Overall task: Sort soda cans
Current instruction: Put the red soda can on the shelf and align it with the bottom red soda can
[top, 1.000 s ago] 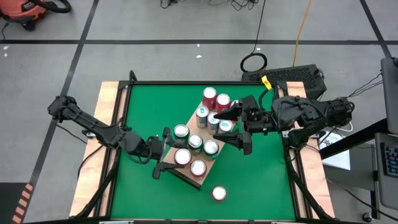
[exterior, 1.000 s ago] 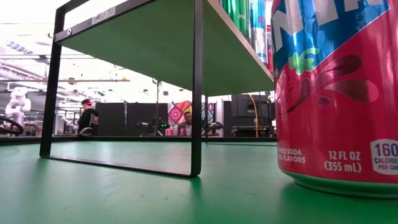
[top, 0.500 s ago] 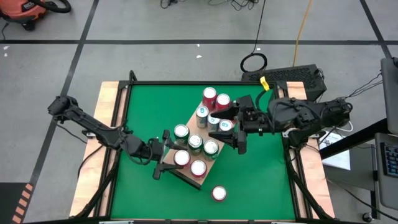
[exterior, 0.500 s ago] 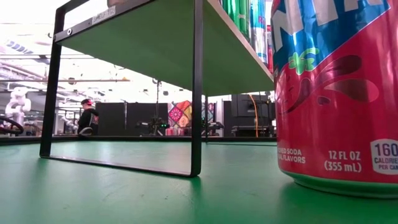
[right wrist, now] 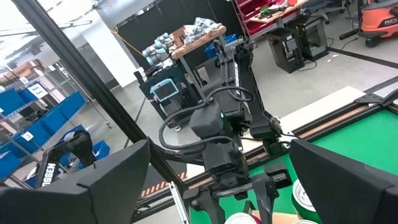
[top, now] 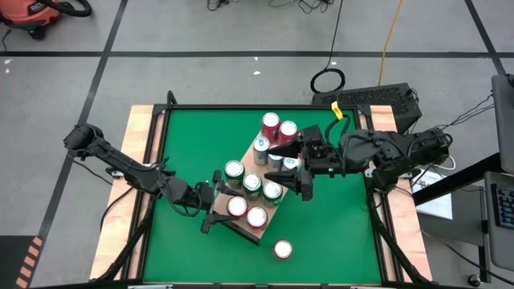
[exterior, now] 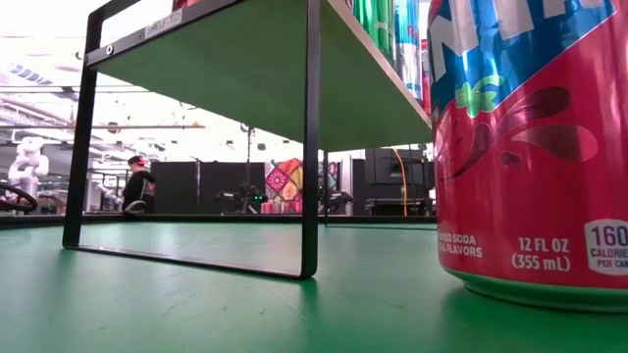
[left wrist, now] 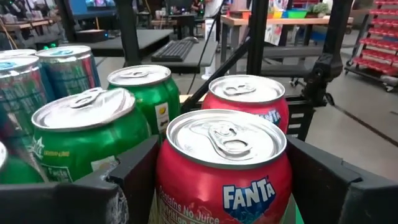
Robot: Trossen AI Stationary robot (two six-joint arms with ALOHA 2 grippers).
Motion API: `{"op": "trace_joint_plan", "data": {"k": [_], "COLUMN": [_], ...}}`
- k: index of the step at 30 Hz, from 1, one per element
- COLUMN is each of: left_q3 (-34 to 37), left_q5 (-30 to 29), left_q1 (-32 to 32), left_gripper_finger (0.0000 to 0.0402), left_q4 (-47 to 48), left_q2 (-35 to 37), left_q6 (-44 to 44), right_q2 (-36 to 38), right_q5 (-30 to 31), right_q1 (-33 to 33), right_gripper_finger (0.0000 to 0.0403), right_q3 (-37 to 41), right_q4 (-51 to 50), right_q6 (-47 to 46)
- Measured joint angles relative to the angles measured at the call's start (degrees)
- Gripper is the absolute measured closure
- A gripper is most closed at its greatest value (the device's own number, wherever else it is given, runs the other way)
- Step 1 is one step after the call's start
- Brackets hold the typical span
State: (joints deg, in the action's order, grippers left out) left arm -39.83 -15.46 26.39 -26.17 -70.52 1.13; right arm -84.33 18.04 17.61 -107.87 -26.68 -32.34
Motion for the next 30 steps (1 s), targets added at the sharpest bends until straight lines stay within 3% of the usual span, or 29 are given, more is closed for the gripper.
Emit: {"op": "trace_joint_plan", "data": {"k": [15,23,30], "left_q3": [-0.13,-0.13,-0.13], "left_q5": [1.11,0.35,0.11], "left_q1": [0.00,-0.02,0.00], "left_gripper_finger": [0.0113,0.0068,0.0061], "left_q4": [2.04,3.34,3.41], "left_q2": [0.06,-0.03,1.59], "left_q6": [0.01,-0.03,0.03], "right_q2": [0.00,0.00,0.00], "right_q5": [0.13,0.13,0.13], "right_q1": [0.00,0.00,0.13], "right_gripper_finger": [0.0025,0.0025,0.0025], "right_q3": [0.00,0.00,0.00], "right_q4": [1.19,1.17,0.79], "right_q6": [0.00,0.07,0.13]}}
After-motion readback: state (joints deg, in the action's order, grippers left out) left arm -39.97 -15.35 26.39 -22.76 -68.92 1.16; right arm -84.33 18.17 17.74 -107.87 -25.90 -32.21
